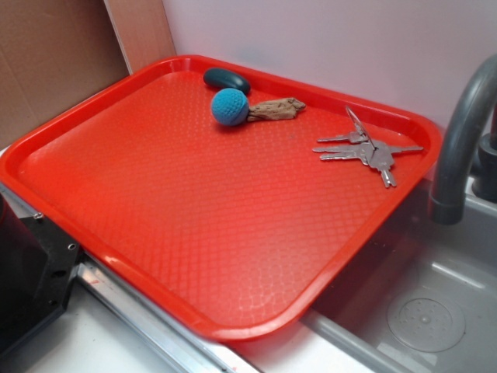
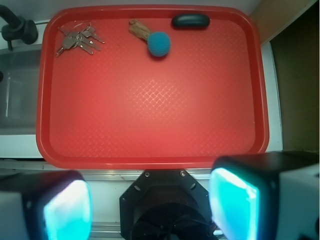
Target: Grab the silver keys.
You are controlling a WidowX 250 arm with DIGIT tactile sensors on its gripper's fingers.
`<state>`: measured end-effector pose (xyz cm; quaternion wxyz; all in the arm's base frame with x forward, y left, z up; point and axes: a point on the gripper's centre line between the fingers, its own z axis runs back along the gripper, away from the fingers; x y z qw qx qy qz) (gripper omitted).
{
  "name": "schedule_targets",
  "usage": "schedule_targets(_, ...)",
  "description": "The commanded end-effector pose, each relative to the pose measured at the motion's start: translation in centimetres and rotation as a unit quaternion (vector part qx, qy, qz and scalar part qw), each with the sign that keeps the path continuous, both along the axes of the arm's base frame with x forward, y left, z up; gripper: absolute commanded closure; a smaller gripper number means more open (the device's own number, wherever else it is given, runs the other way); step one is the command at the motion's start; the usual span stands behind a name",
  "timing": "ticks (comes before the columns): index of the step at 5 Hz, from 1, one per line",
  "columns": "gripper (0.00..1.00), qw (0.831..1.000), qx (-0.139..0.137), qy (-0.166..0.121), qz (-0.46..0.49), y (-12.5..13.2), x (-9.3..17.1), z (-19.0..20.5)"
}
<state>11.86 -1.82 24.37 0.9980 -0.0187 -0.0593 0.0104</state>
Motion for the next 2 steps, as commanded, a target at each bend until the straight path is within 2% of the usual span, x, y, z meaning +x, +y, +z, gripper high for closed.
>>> schedule_targets(1, 0.0, 1.0, 0.0, 0.0, 0.0, 0.0, 0.0, 0.0)
schedule_targets(2, 0.0, 0.993, -0.061, 0.0, 0.099, -0.6, 5.0, -3.9)
